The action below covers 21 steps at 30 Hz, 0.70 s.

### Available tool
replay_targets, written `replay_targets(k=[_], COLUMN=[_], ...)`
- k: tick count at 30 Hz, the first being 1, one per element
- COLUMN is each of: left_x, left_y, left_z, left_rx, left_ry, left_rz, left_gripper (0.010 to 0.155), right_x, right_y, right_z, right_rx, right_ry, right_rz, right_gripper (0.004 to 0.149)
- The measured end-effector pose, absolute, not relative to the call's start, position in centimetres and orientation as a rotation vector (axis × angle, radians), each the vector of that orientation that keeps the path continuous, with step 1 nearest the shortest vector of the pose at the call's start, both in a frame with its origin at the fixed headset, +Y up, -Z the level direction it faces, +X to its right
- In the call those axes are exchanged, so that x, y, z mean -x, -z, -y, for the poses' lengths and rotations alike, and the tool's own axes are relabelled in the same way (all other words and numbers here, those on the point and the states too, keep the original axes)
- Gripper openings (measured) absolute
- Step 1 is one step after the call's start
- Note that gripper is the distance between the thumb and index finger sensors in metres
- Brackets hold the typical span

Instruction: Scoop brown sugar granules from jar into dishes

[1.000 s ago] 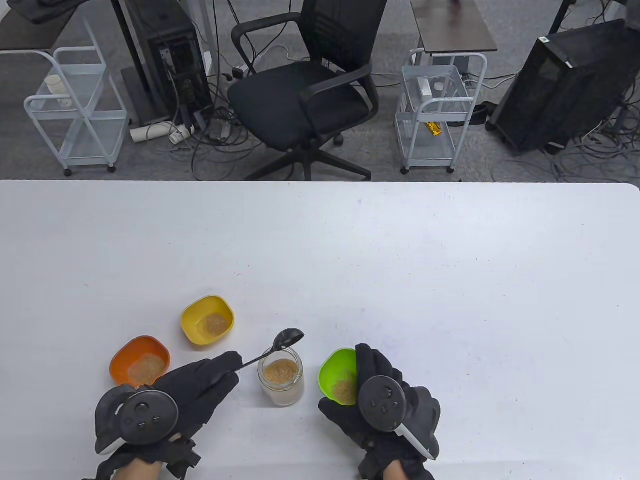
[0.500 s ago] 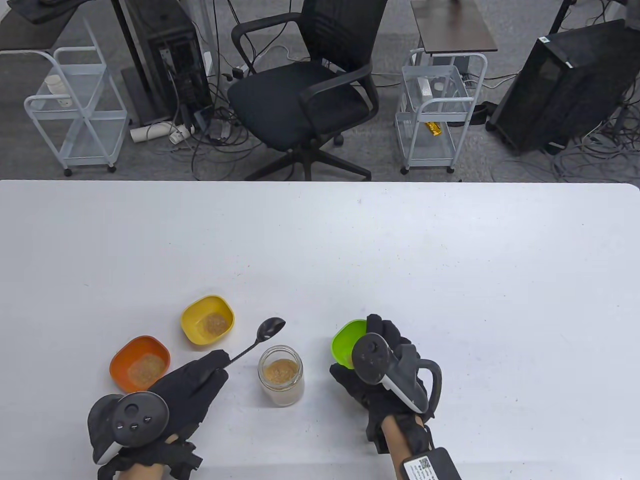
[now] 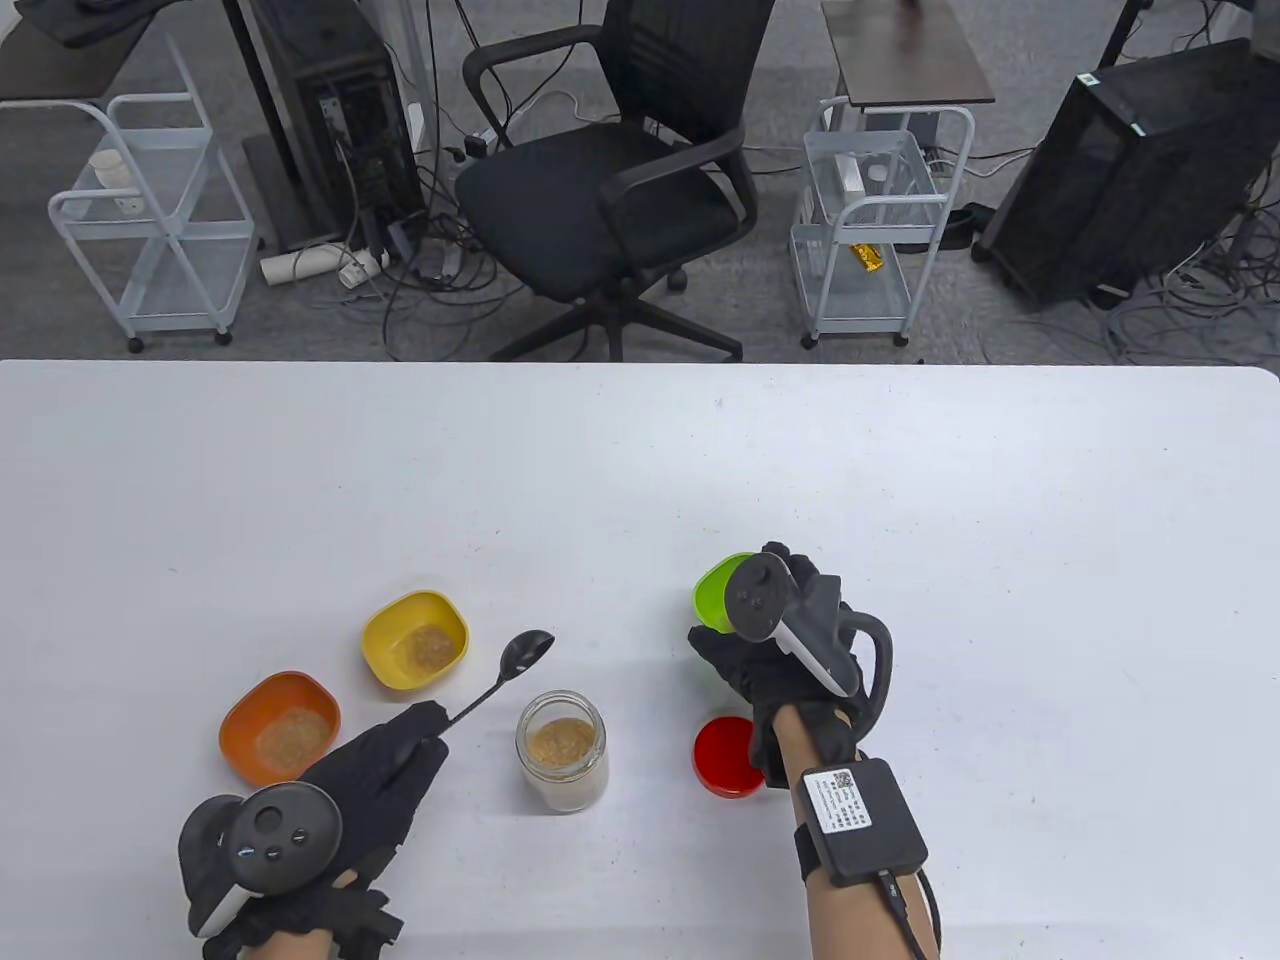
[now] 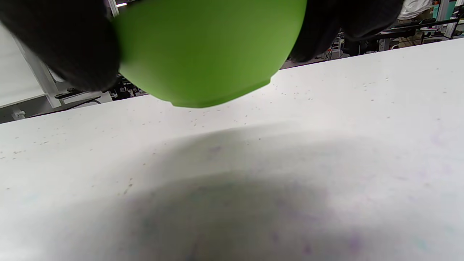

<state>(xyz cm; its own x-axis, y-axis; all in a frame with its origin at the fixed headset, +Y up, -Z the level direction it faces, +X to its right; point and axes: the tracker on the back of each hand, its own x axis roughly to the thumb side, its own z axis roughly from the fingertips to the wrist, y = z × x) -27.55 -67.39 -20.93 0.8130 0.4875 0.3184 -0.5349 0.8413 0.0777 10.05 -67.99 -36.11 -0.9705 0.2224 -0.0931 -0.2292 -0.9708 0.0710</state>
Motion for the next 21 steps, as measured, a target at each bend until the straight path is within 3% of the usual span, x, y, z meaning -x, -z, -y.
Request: replay_targets(k=[10,21], left_x=[27.6,27.5], left_y=[21.0,21.1], left_z=[67.5,67.6], left_rx=[-0.146,-0.132], left_ry=[-0.541,-0.541], left_rz=[0.278,0.276], left_gripper=[0.048,0.048], right_x=[-9.9,-9.9], right_y=[38.4,38.5], right_z=[70.7,71.8], right_rx=[0.123,0.124], right_ry=[-2.918,-2.915], right_rz=[-0.185,-0.273], right_gripper=[0.109,0.109])
